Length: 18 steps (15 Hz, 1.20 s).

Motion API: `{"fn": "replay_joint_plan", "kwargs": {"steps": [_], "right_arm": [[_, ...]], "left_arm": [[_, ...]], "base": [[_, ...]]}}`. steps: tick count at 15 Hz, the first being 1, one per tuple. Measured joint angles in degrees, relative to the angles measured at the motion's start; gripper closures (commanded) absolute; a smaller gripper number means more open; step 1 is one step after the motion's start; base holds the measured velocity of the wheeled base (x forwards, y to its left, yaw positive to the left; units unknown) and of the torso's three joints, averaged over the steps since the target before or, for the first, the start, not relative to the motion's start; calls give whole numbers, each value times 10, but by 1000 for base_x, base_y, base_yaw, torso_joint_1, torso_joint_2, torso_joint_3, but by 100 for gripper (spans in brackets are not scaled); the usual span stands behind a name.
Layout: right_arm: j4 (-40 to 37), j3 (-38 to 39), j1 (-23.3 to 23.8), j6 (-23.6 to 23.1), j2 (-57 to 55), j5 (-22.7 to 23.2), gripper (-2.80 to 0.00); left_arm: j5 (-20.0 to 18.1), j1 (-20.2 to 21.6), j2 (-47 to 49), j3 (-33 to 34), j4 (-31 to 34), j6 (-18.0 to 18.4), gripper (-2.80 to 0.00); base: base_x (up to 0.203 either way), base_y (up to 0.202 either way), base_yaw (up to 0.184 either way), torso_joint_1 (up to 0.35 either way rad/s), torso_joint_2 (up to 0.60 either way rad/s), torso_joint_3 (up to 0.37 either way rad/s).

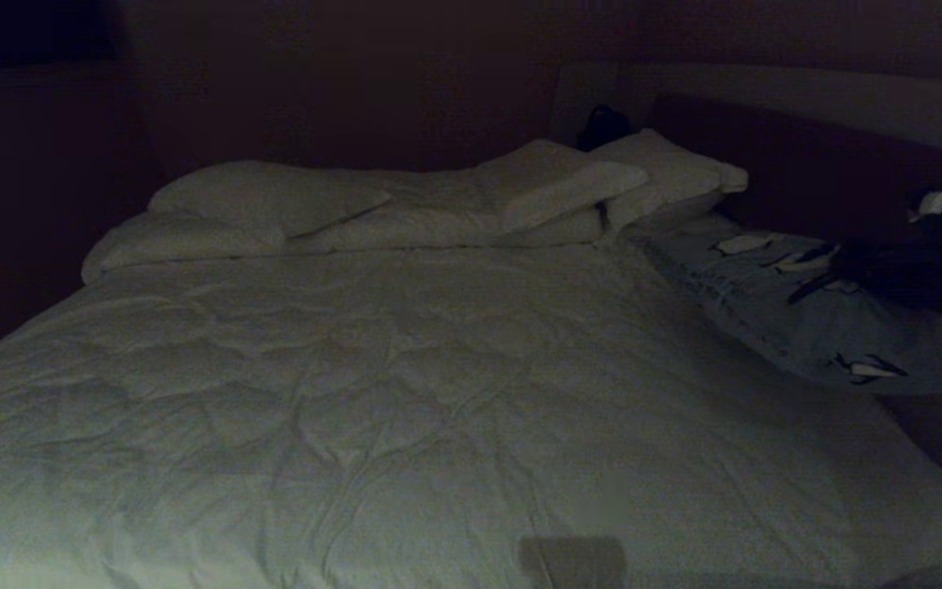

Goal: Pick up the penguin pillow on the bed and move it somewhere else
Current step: Pick up the pillow, then move to the foot of the bed

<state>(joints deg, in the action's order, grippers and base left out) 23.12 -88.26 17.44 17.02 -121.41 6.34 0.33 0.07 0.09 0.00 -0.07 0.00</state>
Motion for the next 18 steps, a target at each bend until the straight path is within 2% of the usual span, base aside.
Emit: {"fn": "replay_joint_plan", "kwargs": {"steps": [4, 8, 18], "right_arm": [[3, 48, -35, 2, 82, -1, 0], [2, 100, -95, 1, 155, -2, 0], [2, 180, -184, -5, 271, 1, 0]], "left_arm": [[0, 0, 0, 0, 0, 0, 0], [0, 0, 0, 0, 0, 0, 0], [0, 0, 0, 0, 0, 0, 0]], "base": [[0, 0, 0, 0, 0, 0], [0, 0, 0, 0, 0, 0], [0, 0, 0, 0, 0, 0]]}}
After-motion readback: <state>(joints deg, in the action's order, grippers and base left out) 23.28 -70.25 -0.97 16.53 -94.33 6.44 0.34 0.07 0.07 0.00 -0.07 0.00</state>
